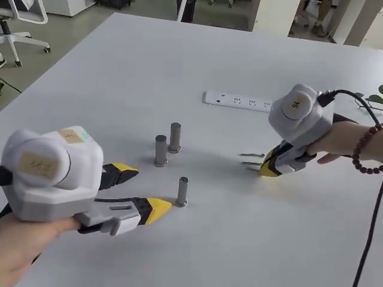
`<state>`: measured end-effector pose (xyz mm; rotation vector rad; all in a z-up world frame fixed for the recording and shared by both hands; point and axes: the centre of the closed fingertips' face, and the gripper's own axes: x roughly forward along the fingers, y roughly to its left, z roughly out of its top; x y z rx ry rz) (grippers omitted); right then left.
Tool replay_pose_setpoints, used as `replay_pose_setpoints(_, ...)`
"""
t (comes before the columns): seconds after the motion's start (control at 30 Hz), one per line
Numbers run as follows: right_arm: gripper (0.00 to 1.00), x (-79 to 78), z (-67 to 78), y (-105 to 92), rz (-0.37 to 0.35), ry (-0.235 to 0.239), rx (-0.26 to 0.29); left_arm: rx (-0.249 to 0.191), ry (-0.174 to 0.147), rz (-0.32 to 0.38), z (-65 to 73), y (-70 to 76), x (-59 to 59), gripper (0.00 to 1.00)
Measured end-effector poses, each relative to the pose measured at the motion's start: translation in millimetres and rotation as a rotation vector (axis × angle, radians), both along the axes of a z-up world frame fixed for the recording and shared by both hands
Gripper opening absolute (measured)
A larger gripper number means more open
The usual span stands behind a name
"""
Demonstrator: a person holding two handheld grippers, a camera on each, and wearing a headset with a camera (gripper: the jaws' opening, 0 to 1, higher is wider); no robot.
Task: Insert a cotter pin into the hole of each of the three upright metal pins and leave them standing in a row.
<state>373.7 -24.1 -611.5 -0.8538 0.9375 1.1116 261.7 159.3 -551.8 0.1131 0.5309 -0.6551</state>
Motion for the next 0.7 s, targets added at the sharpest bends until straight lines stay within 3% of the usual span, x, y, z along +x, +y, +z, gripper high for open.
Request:
replay_pose_setpoints(0.2, 0.0, -0.4, -0.2, -0.2, 0.013, 0.012, -0.015, 0.007, 0.007, -0.009, -1.8, -2.3, -1.7, 0.46)
replay_pose_setpoints(0.33, 0.0, -1.6, -0.4, -0.3, 0.056, -0.018, -0.021, 0.005, 0.005, -0.015, -0.7, -3.3, -2.7, 0.46)
replay_pose_setpoints(0.6, 0.0, 1.1, -1.7, 0.4, 0.049, -0.03, -0.019, -0.004, -0.006, -0.008, 5.8, 0.8, -3.5, 0.45)
replay_pose_setpoints(0.7, 0.0, -0.3, 0.9, 1.1, 0.066, -0.056, -0.036, -0.005, -0.003, -0.009, 6.9, 1.1, -4.2, 0.45)
